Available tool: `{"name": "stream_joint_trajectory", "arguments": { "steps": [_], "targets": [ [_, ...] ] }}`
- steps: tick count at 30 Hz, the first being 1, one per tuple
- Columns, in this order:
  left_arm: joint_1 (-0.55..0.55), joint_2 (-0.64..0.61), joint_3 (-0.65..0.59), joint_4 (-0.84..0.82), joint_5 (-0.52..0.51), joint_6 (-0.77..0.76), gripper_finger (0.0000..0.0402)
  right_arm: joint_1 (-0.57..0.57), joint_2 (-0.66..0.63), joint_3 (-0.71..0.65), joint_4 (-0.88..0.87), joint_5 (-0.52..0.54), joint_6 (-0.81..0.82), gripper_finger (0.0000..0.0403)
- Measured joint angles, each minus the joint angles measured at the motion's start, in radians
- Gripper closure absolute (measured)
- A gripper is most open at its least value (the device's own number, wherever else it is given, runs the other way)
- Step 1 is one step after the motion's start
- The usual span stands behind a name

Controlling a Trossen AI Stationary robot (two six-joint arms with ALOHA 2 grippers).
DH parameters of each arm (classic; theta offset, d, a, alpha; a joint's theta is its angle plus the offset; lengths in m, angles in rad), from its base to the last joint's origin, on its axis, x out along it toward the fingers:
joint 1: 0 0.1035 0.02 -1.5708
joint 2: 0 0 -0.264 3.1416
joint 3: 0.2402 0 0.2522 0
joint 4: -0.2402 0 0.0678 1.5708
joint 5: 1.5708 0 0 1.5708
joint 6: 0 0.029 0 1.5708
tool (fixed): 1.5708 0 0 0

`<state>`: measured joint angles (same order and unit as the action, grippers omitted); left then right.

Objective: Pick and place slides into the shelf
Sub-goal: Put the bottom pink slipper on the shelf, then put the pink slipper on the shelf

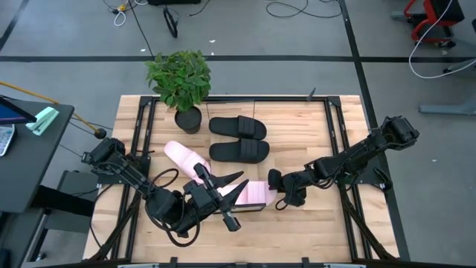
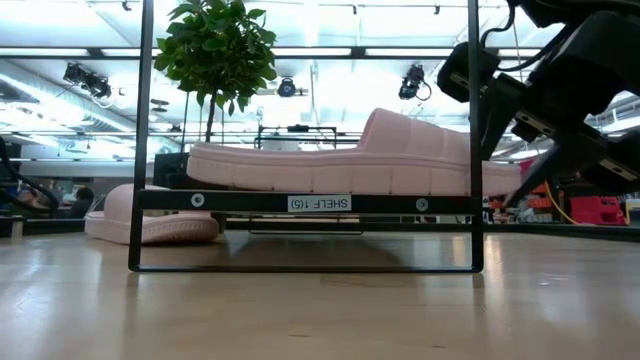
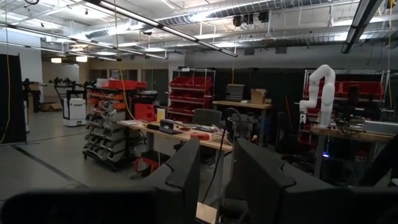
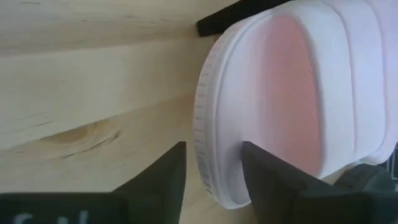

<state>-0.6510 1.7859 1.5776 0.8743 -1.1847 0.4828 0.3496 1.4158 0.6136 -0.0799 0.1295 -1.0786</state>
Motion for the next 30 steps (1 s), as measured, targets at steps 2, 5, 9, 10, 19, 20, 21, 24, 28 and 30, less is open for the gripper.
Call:
{"name": "stream_joint_trajectory", "arguments": {
  "steps": [2, 5, 9, 10, 19, 20, 21, 24, 28, 30],
  "targets": [
    [0.001, 0.000, 0.000, 0.000, 0.000, 0.000, 0.0294, 0.000, 0.000, 0.000, 0.000, 0.012, -0.006, 0.0233],
    [0.001, 0.000, 0.000, 0.000, 0.000, 0.000, 0.0294, 0.001, -0.013, -0.001, -0.006, 0.028, -0.014, 0.0224],
    [0.001, 0.000, 0.000, 0.000, 0.000, 0.001, 0.0294, 0.015, -0.052, -0.001, -0.006, 0.036, -0.015, 0.0217],
    [0.001, 0.000, 0.000, 0.000, 0.000, 0.001, 0.0294, 0.022, -0.063, -0.001, -0.007, 0.035, -0.014, 0.0216],
    [0.003, 0.000, 0.000, 0.001, -0.062, 0.065, 0.0294, 0.062, -0.163, -0.001, -0.129, 0.098, 0.074, 0.0205],
    [0.003, 0.000, 0.000, 0.001, -0.068, 0.065, 0.0294, 0.062, -0.174, -0.001, -0.151, 0.099, 0.087, 0.0204],
    [0.003, 0.000, 0.000, 0.000, -0.071, 0.065, 0.0294, 0.062, -0.183, -0.001, -0.170, 0.100, 0.100, 0.0204],
    [0.003, 0.000, 0.000, 0.000, -0.081, 0.065, 0.0294, 0.062, -0.206, -0.001, -0.222, 0.100, 0.132, 0.0206],
    [0.003, 0.000, 0.000, 0.000, -0.158, 0.084, 0.0294, 0.062, -0.244, -0.001, -0.268, 0.123, 0.146, 0.0208],
    [0.006, 0.000, -0.013, 0.003, -0.216, 0.083, 0.0295, 0.062, -0.263, -0.001, -0.275, 0.147, 0.162, 0.0210]
  ]
}}
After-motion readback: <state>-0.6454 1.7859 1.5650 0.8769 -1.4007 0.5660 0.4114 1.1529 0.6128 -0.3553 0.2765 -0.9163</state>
